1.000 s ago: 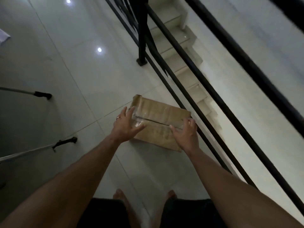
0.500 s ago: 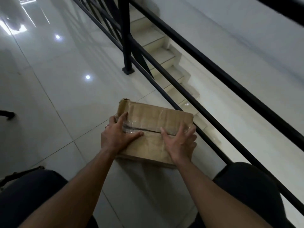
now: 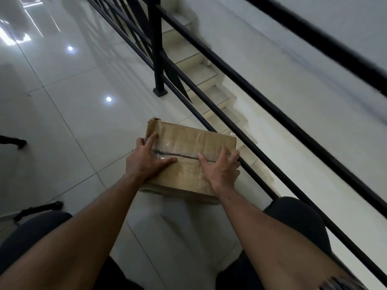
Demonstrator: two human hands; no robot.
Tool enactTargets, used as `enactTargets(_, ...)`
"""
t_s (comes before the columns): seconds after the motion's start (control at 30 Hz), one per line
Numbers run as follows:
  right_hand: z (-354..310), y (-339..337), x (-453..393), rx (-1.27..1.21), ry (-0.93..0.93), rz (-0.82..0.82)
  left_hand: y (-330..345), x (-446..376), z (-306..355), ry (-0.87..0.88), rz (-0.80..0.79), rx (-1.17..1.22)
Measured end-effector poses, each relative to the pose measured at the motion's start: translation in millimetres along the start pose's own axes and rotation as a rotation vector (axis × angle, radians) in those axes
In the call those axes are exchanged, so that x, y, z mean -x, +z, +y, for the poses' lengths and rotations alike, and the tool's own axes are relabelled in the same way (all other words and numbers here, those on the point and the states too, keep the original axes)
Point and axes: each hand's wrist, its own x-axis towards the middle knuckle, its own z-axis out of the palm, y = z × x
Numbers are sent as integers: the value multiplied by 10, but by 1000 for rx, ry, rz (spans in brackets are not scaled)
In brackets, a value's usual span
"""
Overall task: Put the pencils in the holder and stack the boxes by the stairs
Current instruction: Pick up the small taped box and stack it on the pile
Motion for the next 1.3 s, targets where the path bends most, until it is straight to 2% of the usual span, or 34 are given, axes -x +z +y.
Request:
enactTargets(0.27,-566,-2038,684,4,-41,1,-1739,979,987,-55,-29,11)
enactTargets(0.43,-888,-3257,1143,15,-75,-55,-2793,1675,1569,-86,-54,28)
enactTargets(0.73,-1072,-5075,2100,16,-193,-135,-4345,2862,2313,-1,-104,46)
enactTargets(1.0,-818,-5943,2902,41,-170,-24,-4819,3622,2700,219,-149,55)
enactTargets(1.13,-540,-6183,3446,27,-75,78,-4926,3978,2875,350,-219,23)
enactTargets(1.3,-53,-6463,4041,-6,66,214,-4915,4412,3267,571,-214,-48)
